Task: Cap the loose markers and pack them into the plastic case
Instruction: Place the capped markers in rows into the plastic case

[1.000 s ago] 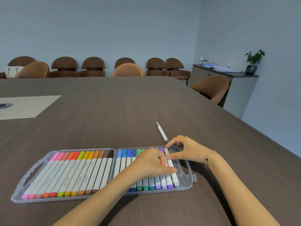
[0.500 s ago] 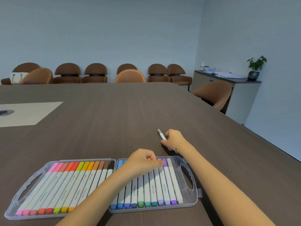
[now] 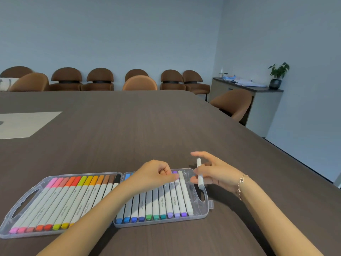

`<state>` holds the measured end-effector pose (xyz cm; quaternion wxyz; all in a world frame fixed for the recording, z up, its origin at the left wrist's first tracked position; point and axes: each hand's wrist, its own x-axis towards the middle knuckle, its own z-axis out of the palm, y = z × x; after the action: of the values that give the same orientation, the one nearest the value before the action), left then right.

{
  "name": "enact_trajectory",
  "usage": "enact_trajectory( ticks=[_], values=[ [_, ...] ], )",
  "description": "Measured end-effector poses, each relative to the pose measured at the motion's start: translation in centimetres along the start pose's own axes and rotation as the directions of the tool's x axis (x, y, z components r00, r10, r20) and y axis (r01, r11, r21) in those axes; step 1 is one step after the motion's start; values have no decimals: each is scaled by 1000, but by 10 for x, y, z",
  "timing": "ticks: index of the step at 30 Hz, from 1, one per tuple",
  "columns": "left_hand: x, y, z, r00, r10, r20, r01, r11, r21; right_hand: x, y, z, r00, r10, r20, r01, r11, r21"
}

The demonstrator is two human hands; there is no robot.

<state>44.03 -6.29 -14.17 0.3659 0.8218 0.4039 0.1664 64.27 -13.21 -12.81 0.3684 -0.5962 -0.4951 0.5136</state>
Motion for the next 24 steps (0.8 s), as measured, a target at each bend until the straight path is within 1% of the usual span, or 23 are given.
enact_trajectory(
  ticks=[2,4,6,8,11,15,17,20,24],
  values=[
    [-4,0,8,1000,22,16,-23,999,38,2,7,1,995,-85,-59,71,977,-202],
    [-7,2,14,999,39,2,-39,996,83,1,9,5,983,-177,-52,143,909,-391],
    [-9,4,19,999,45,3,-45,994,104,-2,11,6,969,-248,-13,213,856,-471],
    [-10,6,22,999,43,21,-45,996,81,-4,14,5,966,-254,48,247,851,-464],
    [-10,8,26,999,42,28,-44,997,69,2,20,3,970,-232,76,240,848,-473],
    [-10,9,29,1000,16,-1,-16,993,119,10,24,-1,970,-210,122,243,831,-500],
    [-10,10,31,1000,-4,-8,5,988,156,13,28,-4,968,-226,110,250,813,-525],
    [-10,11,36,999,-33,0,32,971,239,19,33,-8,966,-243,91,249,769,-588],
    [-9,14,37,997,-73,30,62,962,267,23,38,-10,966,-222,133,257,765,-590]
  ],
)
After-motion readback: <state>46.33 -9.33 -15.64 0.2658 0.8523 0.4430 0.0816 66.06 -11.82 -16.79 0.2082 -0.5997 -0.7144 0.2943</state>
